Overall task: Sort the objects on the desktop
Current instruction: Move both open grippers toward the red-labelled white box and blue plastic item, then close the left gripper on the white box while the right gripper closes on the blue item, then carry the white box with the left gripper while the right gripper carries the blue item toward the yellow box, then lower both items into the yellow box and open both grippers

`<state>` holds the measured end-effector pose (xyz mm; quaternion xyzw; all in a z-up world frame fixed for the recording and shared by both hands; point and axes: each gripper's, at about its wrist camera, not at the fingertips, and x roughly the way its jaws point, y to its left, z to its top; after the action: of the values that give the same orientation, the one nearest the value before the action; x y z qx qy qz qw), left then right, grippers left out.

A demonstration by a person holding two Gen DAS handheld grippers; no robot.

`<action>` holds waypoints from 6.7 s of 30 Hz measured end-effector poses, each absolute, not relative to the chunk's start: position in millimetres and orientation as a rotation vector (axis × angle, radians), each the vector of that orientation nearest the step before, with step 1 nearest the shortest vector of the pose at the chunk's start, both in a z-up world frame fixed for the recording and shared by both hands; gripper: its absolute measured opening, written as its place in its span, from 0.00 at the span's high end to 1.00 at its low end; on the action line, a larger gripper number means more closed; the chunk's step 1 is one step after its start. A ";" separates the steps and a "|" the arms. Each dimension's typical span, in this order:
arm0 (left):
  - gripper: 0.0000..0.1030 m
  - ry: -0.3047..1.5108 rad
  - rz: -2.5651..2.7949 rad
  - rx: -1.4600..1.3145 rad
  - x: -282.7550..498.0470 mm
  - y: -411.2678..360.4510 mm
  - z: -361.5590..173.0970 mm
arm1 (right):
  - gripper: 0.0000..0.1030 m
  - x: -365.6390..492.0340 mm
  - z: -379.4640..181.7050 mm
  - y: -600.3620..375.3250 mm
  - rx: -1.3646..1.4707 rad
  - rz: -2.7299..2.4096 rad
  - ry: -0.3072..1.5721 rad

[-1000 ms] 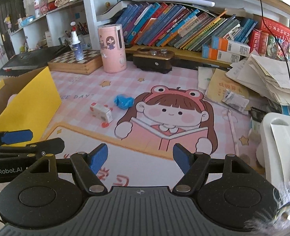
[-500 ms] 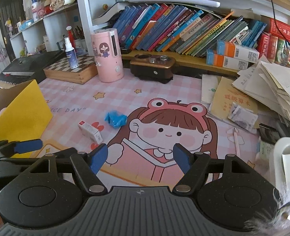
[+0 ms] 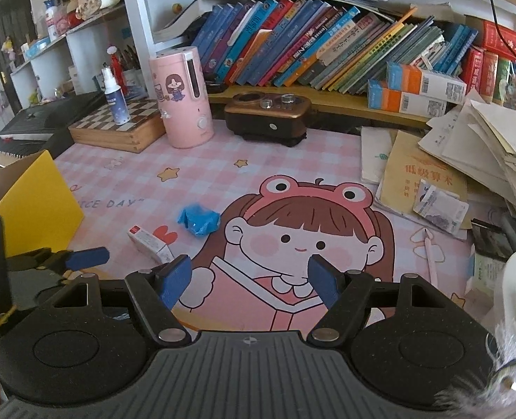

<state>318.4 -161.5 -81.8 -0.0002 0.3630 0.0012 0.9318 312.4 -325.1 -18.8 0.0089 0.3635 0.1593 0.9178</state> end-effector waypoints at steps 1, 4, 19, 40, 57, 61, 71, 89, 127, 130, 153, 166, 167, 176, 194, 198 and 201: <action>0.20 0.743 -0.001 0.004 321.0 -162.1 -83.1 | 0.31 313.5 -19.4 -325.4 0.019 0.326 0.750; 0.20 0.752 -0.007 0.014 329.5 -162.7 -86.8 | 0.31 315.7 -21.5 -326.9 0.022 0.315 0.752; 0.47 0.721 -0.037 0.078 336.6 -164.6 -86.8 | 0.31 333.3 -26.7 -321.0 0.008 0.324 0.763; 0.47 0.720 0.029 -0.059 242.6 -137.7 -43.1 | 0.28 386.2 -69.2 -268.2 -0.135 0.503 0.751; 0.47 0.664 0.057 -0.071 215.9 -137.8 -20.0 | 0.70 402.8 -80.6 -255.2 -0.153 0.525 0.746; 0.47 0.655 0.051 -0.079 209.0 -138.3 -16.7 | 0.71 390.1 -70.0 -262.2 -0.126 0.524 0.730; 0.47 0.630 0.044 -0.114 183.6 -129.0 -9.4 | 0.71 324.7 -33.9 -282.4 -0.034 0.529 0.728; 0.47 0.597 0.027 -0.143 120.3 -70.4 -4.7 | 0.72 205.7 3.6 -264.7 -0.025 0.516 0.746; 0.47 0.636 -0.007 -0.126 -18.8 30.7 -16.7 | 0.72 39.0 -7.8 -138.0 -0.066 0.580 0.818; 0.47 0.628 0.009 -0.140 -24.6 38.7 -16.2 | 0.72 33.9 -5.5 -131.0 -0.080 0.598 0.810; 0.47 0.579 0.100 -0.196 -10.2 59.1 -4.3 | 0.72 55.9 6.0 -99.1 -0.160 0.705 0.772; 0.47 0.436 0.187 -0.180 58.7 62.7 35.8 | 0.72 135.4 48.0 -93.6 -0.104 0.770 0.615; 0.47 0.431 0.193 -0.180 65.2 62.3 36.5 | 0.72 143.9 51.0 -91.8 -0.106 0.779 0.604; 0.47 0.482 0.207 -0.198 131.9 69.7 27.3 | 0.72 200.9 47.1 -67.2 -0.299 0.826 0.543; 0.47 0.691 0.238 -0.220 193.4 74.0 -18.6 | 0.72 265.2 9.9 -28.6 -0.571 1.082 0.754; 0.46 0.712 0.245 -0.222 199.2 73.4 -20.1 | 0.72 266.3 8.1 -32.3 -0.529 1.081 0.789; 0.29 0.719 0.271 -0.215 201.2 73.0 -19.7 | 0.68 264.2 8.8 -33.6 -0.514 1.064 0.789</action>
<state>201.2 73.0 -19.7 -0.1046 0.3501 0.1318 0.9215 264.2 -33.6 8.8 -0.2361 0.3622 0.4882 0.7581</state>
